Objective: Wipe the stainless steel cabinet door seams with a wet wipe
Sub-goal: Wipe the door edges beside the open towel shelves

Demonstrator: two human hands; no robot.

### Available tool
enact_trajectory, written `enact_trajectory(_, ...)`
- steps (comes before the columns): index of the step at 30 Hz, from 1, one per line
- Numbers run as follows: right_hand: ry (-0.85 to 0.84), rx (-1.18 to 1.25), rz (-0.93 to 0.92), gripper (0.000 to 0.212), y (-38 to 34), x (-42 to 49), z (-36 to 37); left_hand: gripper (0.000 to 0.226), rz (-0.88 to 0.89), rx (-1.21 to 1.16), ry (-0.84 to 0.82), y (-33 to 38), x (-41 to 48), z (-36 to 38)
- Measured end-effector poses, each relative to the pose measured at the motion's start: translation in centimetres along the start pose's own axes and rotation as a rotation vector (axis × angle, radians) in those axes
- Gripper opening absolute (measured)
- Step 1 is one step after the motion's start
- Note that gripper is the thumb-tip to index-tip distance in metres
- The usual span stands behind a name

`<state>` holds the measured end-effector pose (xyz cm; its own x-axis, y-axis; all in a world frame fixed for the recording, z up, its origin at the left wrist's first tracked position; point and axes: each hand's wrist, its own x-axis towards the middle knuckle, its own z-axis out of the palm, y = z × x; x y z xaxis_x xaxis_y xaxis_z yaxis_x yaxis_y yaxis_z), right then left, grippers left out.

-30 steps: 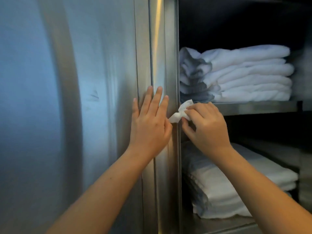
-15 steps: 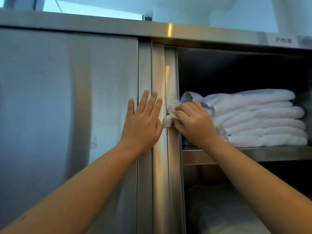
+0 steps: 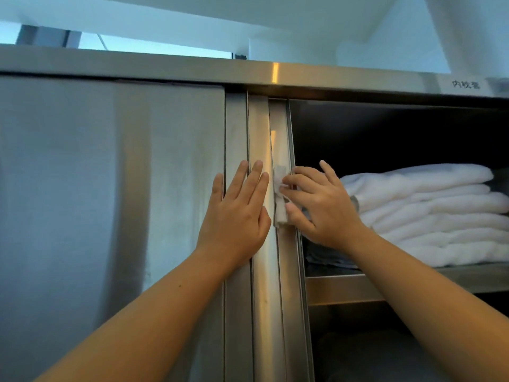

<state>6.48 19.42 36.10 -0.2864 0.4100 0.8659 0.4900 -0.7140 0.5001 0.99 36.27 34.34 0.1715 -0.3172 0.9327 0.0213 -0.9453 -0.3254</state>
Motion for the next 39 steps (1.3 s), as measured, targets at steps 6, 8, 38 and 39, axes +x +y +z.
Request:
enact_trajectory(6, 0.112, -0.249, 0.034, 0.035, -1.5, 0.5, 1.0, 0.054, -0.008, -0.008, 0.013, 0.0, 0.0, 0.2)
enact_trajectory(8, 0.114, -0.340, 0.048, 0.033, -1.7, 0.5, 1.3, 0.055, -0.007, -0.006, 0.024, 0.0, 0.0, 0.2)
enact_trajectory(38, -0.442, -0.550, -0.001, 0.058, 1.0, 2.4, 0.5, 0.060, 0.024, 0.081, -0.009, -0.3, -0.1, 0.7)
enact_trajectory(39, -0.453, -0.560, -0.004, 0.058, 1.0, 2.3, 0.5, 0.060, 0.023, 0.076, -0.006, -0.2, 0.0, 0.8)
